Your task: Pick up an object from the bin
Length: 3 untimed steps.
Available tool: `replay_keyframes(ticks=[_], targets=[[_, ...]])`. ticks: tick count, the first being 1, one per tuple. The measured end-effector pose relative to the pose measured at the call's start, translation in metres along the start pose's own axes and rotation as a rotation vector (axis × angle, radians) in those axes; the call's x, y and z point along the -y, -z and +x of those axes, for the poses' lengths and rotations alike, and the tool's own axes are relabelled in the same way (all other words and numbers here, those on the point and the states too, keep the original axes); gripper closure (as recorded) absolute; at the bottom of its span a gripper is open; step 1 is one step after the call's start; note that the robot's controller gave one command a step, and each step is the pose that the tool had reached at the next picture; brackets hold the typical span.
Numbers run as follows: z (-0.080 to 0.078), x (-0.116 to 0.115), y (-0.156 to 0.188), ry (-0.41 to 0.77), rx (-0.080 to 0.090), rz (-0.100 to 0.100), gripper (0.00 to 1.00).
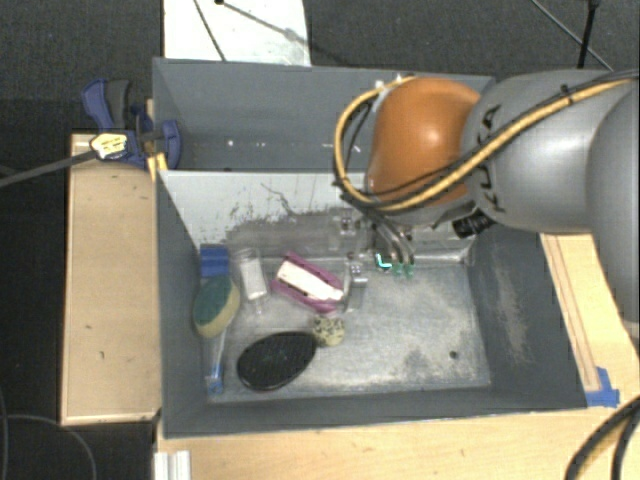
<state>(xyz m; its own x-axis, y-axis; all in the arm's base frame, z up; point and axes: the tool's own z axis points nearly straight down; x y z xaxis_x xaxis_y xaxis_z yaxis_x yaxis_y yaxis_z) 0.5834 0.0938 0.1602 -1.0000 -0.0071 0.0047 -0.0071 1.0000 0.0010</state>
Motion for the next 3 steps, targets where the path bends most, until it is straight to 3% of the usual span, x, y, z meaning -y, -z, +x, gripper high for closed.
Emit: replay_keyframes(ticks=[1,2,3], targets=[[0.044,-0.040,-0.088,-0.118,0.021,-0.003,0.00],[0.102,-0.040,-0.086,-0.156,0.026,-0.006,0.00],[0.073,-0.119,-0.090,-0.292,0.004,0.004,0.00]])
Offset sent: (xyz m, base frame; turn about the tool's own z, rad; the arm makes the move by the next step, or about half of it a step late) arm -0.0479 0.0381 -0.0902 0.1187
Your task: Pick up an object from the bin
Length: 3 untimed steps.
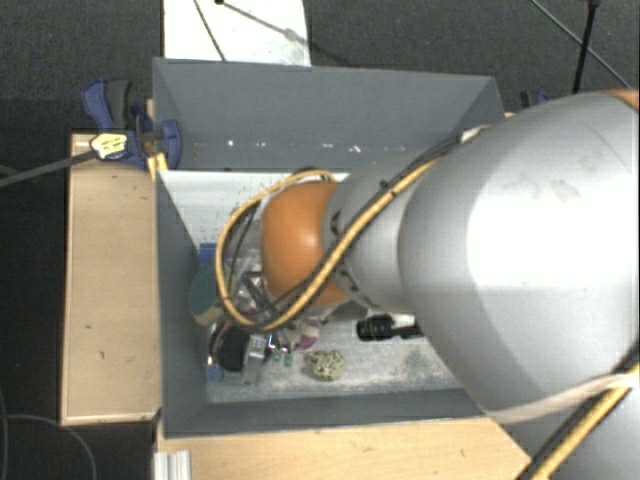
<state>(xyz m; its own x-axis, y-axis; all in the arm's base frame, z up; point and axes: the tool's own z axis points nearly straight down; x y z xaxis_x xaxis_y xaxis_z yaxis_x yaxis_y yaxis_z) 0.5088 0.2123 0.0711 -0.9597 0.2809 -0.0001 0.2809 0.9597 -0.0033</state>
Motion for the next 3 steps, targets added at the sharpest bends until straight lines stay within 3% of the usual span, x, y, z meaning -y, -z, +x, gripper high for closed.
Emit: replay_keyframes(ticks=[1,2,3], targets=[[-0.007,-0.001,0.007,-0.006,0.022,-0.013,1.00],[-0.032,-0.013,0.004,0.029,-0.024,0.016,1.00],[-0.024,-0.002,0.200,0.032,0.007,-0.008,1.00]])
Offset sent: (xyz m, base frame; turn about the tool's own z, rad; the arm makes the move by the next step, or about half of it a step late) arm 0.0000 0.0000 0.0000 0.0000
